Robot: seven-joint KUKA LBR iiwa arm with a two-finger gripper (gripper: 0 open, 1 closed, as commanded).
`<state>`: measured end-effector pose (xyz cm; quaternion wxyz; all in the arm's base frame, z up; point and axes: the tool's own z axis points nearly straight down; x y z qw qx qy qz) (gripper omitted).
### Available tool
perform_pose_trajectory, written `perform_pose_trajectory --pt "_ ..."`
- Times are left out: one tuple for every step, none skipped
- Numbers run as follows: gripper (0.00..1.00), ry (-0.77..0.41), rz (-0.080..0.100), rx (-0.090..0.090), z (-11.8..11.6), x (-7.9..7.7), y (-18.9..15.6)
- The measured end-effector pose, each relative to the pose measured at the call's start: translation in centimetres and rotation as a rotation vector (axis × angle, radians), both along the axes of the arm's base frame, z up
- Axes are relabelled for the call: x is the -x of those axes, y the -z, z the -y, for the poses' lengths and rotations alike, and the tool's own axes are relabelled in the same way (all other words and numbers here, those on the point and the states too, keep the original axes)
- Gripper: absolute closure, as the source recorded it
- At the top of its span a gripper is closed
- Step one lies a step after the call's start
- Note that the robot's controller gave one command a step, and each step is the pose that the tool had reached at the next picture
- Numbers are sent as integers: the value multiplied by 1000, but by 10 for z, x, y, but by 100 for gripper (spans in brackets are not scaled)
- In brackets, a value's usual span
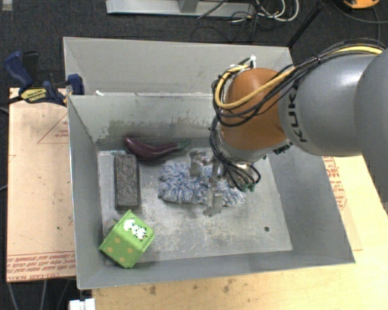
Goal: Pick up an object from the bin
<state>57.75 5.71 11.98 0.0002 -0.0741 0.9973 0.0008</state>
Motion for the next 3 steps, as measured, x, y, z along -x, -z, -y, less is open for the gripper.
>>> perform_pose_trajectory --pt "0 0 0 0 0 0 0" --pt "100 27 0 0 -13 -11 38" --pt "100 28 0 -1 -13 -11 38"
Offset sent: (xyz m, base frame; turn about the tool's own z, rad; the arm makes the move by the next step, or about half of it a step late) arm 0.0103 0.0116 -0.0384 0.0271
